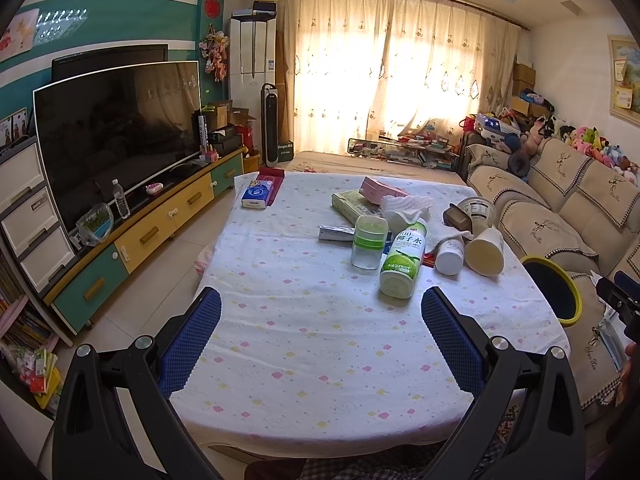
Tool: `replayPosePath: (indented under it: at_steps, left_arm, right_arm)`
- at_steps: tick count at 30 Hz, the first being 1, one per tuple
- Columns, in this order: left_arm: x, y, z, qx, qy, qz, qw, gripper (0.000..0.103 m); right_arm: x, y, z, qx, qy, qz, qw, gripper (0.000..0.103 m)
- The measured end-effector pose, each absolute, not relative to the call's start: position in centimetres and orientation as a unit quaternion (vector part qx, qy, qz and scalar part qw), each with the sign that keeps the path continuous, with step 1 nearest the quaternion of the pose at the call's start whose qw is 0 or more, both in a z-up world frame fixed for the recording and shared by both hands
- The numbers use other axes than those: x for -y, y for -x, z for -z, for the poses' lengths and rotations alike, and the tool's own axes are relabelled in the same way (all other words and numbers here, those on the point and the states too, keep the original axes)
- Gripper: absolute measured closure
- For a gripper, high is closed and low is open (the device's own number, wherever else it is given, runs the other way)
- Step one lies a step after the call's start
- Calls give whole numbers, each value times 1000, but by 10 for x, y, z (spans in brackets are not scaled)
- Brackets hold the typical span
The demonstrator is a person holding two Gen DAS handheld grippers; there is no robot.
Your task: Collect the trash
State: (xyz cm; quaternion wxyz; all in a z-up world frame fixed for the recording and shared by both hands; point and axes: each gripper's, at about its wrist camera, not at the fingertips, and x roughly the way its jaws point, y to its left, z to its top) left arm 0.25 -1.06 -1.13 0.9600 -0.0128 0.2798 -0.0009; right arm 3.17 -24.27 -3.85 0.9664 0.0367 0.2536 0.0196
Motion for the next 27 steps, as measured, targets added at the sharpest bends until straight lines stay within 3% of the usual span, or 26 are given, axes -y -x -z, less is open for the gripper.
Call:
replayPosePath:
  at_steps: [27]
  left_arm:
    - [13,-5,13,-289,15,8,957,4]
  right_arm:
    - [239,-31,44,-256,-40,-23,966,6]
